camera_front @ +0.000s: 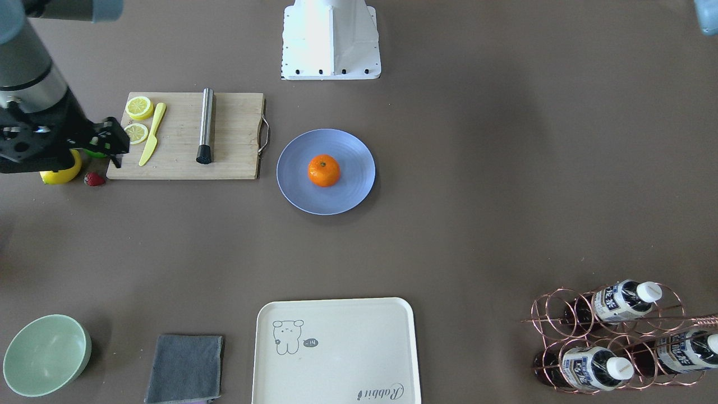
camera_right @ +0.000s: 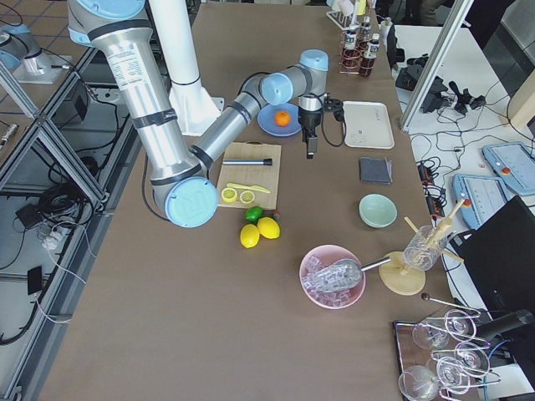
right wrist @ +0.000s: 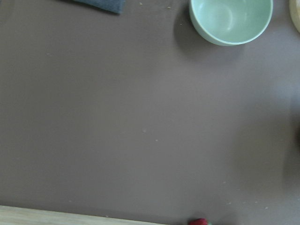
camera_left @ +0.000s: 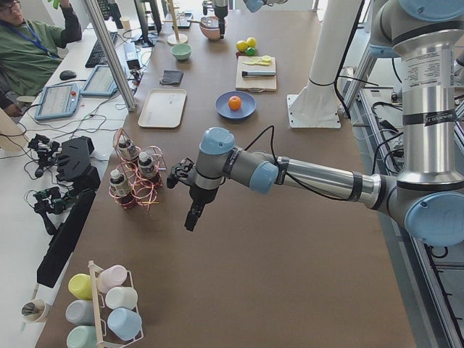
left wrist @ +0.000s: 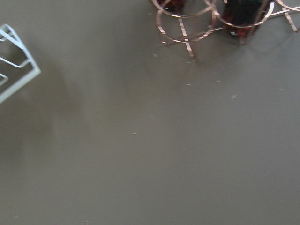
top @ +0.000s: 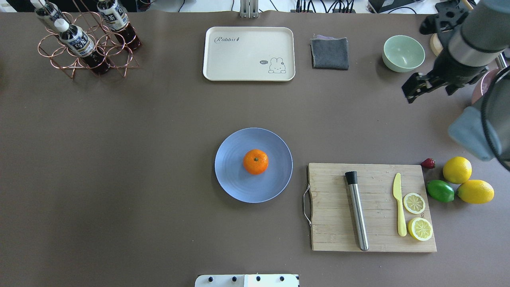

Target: Pick orange to plate

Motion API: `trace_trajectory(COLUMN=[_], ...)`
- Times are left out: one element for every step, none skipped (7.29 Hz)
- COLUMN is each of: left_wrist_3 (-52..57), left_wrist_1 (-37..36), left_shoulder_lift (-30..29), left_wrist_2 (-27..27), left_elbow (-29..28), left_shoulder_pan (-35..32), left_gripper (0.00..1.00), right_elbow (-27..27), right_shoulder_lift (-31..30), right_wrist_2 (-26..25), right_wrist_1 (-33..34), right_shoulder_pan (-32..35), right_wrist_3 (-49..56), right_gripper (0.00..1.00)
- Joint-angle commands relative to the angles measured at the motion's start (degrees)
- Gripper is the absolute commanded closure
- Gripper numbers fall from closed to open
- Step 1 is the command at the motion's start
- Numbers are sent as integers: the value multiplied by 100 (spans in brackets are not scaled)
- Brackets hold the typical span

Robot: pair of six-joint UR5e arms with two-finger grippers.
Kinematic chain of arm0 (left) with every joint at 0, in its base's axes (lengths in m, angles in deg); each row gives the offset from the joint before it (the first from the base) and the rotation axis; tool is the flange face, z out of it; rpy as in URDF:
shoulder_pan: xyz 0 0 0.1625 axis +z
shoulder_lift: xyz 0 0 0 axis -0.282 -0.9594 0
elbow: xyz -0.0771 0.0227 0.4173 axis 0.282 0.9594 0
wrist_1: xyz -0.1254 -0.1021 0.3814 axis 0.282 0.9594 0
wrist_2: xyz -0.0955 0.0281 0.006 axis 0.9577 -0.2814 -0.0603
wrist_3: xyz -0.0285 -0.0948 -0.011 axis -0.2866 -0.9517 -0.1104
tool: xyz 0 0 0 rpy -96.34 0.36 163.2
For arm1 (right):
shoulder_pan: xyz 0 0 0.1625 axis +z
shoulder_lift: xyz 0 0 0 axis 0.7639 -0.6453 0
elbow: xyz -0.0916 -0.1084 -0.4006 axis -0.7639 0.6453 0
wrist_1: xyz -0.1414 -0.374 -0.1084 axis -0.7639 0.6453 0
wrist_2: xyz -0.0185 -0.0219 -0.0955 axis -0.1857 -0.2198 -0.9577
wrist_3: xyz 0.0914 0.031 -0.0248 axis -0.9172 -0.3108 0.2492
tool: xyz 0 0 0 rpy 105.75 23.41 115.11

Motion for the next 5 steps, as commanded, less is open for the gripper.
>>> trace_trajectory(left_wrist_3=[491,464,464,482,499], left_wrist_1=[-774,-757,-696,-687,-661], left_shoulder_lift=[-283,-291,-300,-300,-309], left_wrist_2=[536,1001,1232,1234,1235], left_elbow=[-133,-256,-353,-423,-546], left_shoulder_pan=[-661,-662,-662,-653,-645], left_gripper=[2,2,2,2,2], right_elbow=[453,691,824,860,878], right_shoulder_lift=[-680,-892,-1129,-1305,-1498], right_wrist_2=[886,1038,1039,1039,1022], right_wrist_1=[2,10,2,-7,-24], right_shoulder_pan=[1727,2370,2786,2981,3000], right_wrist_3=[2278,3054,3523,3632,3685], right_gripper=[0,0,0,0,0])
